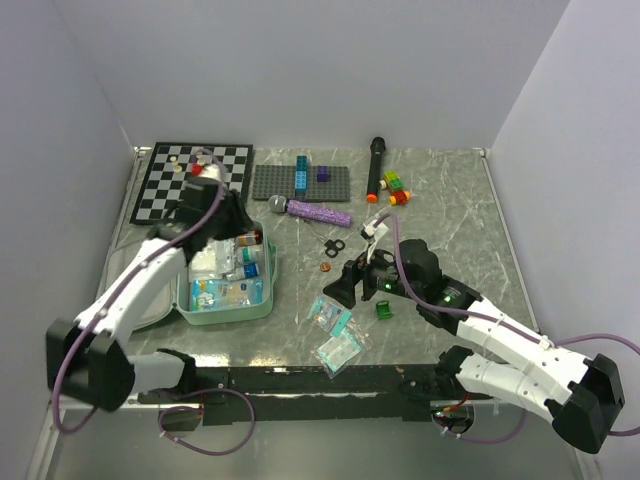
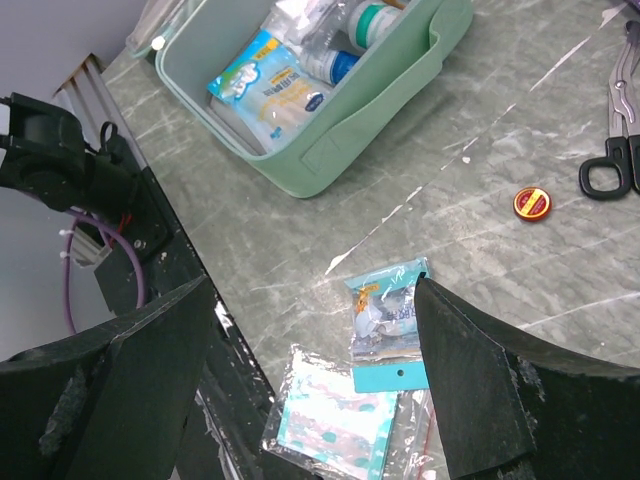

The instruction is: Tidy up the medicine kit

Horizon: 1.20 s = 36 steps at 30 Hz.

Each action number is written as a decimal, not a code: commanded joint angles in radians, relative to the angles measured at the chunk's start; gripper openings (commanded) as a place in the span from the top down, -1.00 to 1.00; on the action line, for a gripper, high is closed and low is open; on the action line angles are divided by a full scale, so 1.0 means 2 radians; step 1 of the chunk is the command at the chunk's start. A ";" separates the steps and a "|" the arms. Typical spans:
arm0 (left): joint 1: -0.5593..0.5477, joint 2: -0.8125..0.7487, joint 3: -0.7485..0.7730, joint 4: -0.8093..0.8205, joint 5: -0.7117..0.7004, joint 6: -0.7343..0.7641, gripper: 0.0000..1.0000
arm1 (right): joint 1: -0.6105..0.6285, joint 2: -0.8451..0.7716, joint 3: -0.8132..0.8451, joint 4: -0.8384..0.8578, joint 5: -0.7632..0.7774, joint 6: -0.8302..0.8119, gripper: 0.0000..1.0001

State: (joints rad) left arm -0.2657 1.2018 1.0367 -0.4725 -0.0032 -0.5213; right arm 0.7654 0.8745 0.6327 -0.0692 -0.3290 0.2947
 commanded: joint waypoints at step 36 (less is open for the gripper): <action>-0.011 0.099 -0.083 0.025 -0.136 -0.024 -0.01 | 0.002 0.005 0.002 0.012 0.000 0.001 -0.74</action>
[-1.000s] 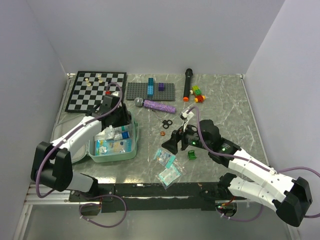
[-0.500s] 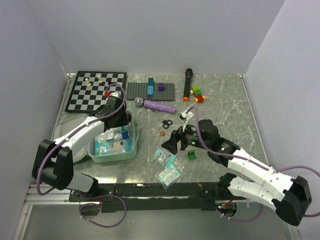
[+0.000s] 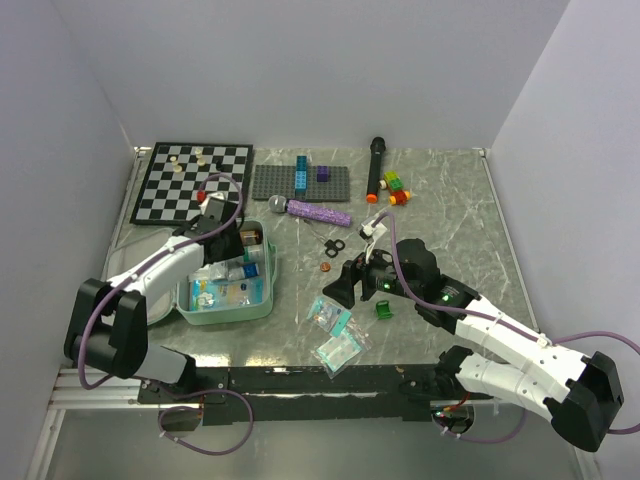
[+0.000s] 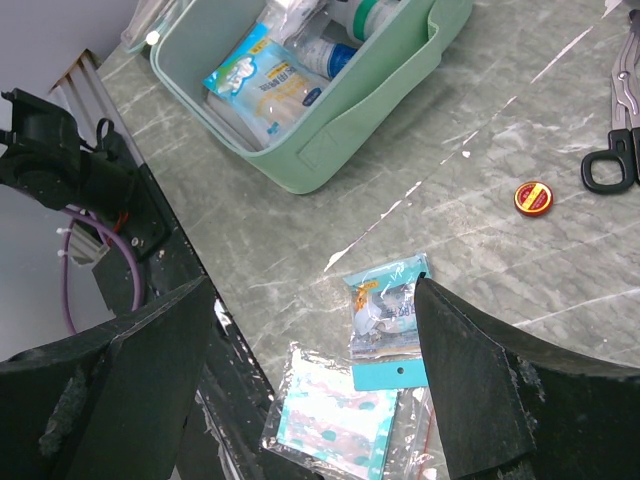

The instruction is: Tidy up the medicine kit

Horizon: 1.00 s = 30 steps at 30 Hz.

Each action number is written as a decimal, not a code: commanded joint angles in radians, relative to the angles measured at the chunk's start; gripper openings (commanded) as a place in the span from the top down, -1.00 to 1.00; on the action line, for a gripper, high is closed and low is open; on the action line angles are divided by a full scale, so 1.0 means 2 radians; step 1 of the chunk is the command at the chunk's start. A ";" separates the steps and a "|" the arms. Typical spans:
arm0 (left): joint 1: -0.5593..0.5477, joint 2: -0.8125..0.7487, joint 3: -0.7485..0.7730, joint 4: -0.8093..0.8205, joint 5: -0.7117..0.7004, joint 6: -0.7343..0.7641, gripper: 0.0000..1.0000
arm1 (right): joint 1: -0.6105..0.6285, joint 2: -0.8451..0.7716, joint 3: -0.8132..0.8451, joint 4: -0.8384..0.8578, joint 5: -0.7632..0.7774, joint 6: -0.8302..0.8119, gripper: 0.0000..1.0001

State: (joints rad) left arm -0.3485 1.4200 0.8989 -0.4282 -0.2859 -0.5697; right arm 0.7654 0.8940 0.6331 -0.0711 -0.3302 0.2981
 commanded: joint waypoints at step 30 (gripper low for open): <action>-0.030 -0.244 -0.020 0.014 0.060 -0.077 0.01 | 0.077 0.187 0.068 -0.116 0.126 -0.020 -0.58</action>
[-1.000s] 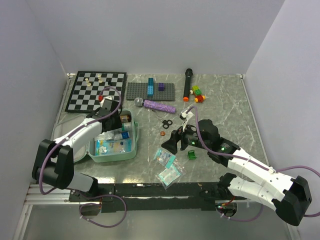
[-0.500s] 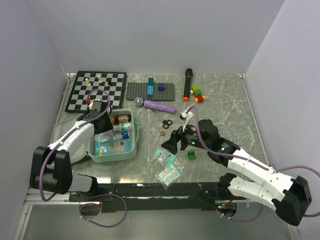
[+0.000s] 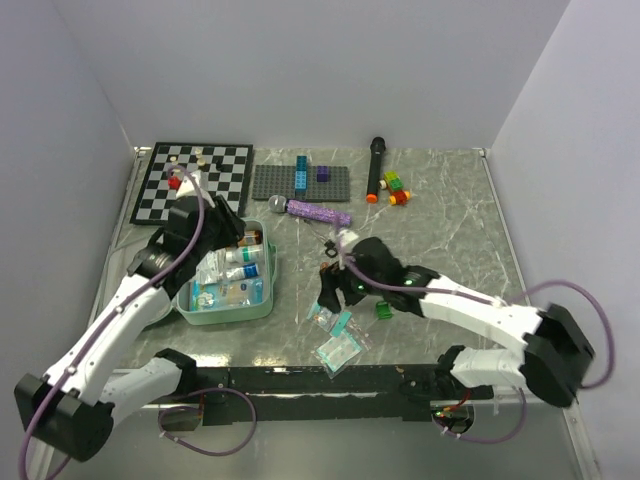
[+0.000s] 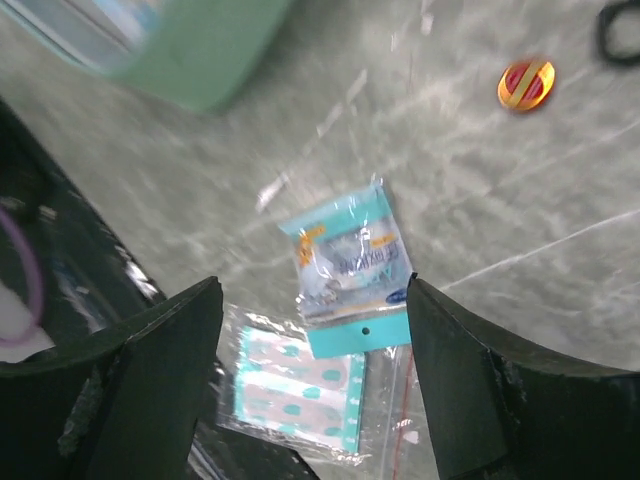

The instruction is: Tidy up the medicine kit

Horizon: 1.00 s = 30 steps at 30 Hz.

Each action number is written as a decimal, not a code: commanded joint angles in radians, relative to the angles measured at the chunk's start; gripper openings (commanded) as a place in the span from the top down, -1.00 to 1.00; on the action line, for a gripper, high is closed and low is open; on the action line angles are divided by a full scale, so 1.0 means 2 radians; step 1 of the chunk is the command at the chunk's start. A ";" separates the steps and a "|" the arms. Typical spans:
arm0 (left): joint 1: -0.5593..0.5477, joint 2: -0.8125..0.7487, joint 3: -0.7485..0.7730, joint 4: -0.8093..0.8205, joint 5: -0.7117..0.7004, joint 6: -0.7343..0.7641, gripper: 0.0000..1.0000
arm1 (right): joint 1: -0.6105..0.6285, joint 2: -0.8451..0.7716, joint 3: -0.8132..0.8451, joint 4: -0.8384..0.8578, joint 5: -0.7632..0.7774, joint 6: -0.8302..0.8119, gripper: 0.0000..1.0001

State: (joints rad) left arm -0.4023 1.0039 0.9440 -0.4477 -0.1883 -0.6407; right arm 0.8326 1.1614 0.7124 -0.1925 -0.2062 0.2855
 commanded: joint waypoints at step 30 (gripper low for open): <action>-0.004 -0.186 -0.115 -0.002 -0.060 -0.051 -0.04 | 0.072 0.200 0.093 -0.053 0.113 0.013 0.45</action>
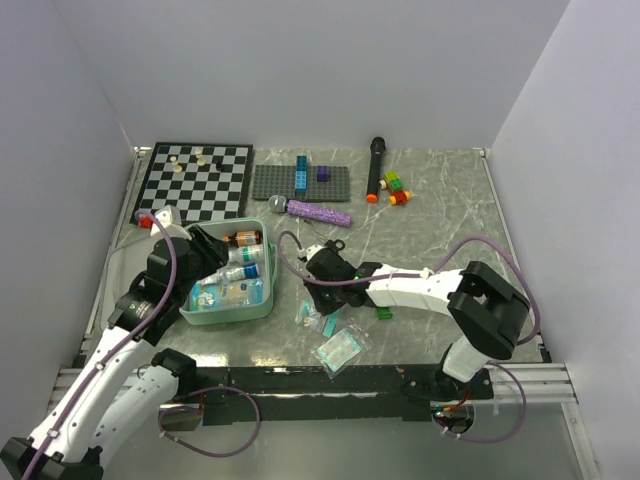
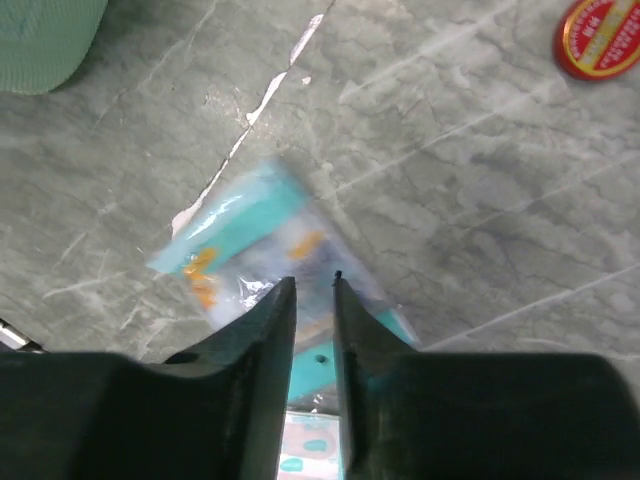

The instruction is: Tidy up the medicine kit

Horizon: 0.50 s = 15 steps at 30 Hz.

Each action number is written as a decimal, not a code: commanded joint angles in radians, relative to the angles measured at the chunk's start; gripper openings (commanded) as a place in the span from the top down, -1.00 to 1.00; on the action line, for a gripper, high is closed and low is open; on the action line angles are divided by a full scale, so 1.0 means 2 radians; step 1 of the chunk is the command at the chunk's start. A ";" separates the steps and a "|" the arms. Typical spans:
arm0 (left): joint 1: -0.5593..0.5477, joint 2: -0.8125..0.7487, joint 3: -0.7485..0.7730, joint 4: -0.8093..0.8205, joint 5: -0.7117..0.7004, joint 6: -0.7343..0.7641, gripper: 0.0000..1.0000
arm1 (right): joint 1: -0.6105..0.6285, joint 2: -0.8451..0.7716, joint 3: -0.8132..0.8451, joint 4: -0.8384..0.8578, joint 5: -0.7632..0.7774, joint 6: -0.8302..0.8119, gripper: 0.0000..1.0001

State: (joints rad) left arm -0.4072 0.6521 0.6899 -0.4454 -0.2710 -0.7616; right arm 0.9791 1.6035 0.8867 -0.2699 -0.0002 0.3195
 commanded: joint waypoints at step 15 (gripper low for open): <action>-0.002 -0.052 0.008 -0.007 -0.042 0.016 -0.08 | 0.001 -0.010 0.082 -0.072 -0.019 -0.029 0.16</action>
State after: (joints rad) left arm -0.4072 0.5568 0.6907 -0.4610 -0.3401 -0.7444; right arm 0.9775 1.5002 1.0145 -0.3832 0.0093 0.2665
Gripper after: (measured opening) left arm 0.539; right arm 0.396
